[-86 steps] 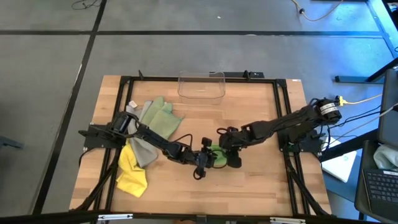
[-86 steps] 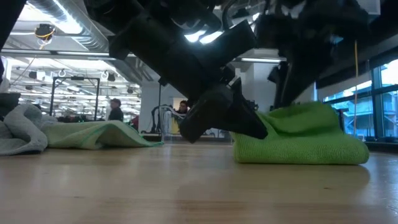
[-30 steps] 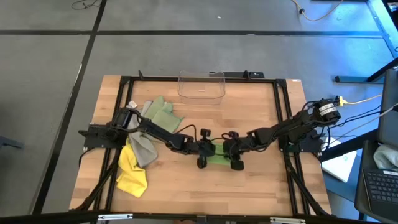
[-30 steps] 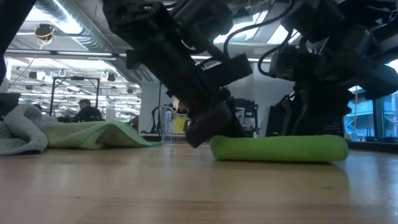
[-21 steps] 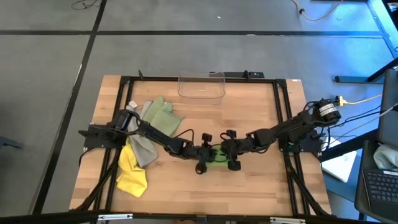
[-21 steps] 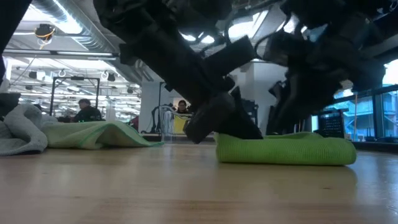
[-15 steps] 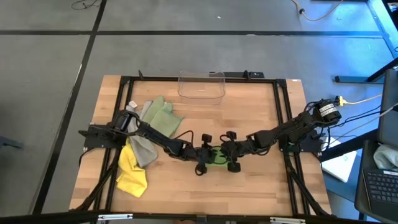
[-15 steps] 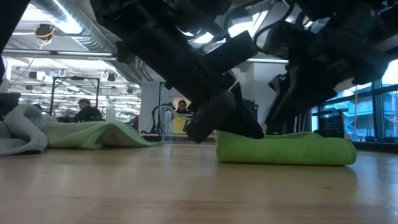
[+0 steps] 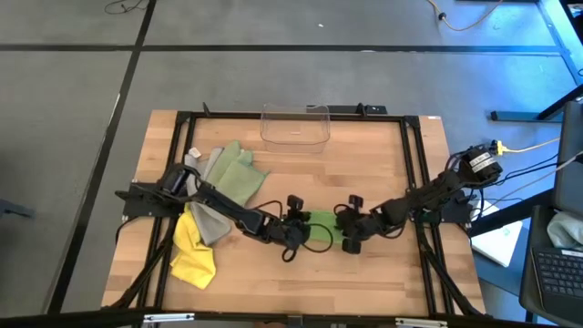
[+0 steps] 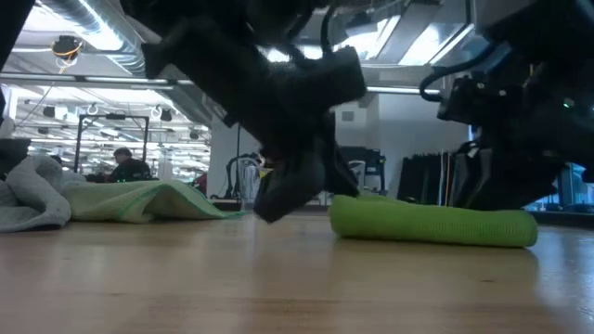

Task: Fold microfiber towels
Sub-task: Fold the green microfiber cloth

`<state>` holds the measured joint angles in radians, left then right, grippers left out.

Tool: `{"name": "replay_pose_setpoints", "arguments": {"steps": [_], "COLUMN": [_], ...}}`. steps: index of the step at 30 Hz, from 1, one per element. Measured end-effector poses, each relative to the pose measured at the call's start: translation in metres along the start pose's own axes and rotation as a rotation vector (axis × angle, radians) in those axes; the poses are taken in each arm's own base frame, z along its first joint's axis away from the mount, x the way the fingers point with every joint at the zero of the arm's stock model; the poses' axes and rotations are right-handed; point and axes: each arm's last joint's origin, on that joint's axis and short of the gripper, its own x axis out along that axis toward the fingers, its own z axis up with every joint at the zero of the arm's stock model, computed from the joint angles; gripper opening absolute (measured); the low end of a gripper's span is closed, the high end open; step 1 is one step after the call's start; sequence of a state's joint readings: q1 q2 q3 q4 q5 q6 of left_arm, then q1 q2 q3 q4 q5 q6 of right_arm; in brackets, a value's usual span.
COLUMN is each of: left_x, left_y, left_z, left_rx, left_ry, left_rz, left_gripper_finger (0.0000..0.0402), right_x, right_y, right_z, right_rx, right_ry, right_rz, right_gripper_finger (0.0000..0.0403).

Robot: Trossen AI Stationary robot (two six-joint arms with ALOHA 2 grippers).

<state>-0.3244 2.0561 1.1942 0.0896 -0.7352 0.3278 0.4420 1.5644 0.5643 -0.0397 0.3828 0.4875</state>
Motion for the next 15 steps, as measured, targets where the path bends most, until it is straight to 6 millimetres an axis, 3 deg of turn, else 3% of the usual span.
{"name": "replay_pose_setpoints", "arguments": {"steps": [5,15], "left_x": [-0.003,0.007], "left_y": [0.007,0.016], "left_z": [0.003,0.0], "left_rx": [-0.024,-0.137], "left_ry": [-0.006,-0.024], "left_rz": [0.013,-0.069], "left_gripper_finger": [0.0056,0.0056], "right_x": [0.001,-0.004], "right_y": [0.001,0.016], "right_z": [-0.01,-0.009], "right_rx": [-0.01,-0.097], "right_ry": [-0.051,-0.073], "right_rz": [0.024,0.096], "right_gripper_finger": [0.0122,0.0122]}}
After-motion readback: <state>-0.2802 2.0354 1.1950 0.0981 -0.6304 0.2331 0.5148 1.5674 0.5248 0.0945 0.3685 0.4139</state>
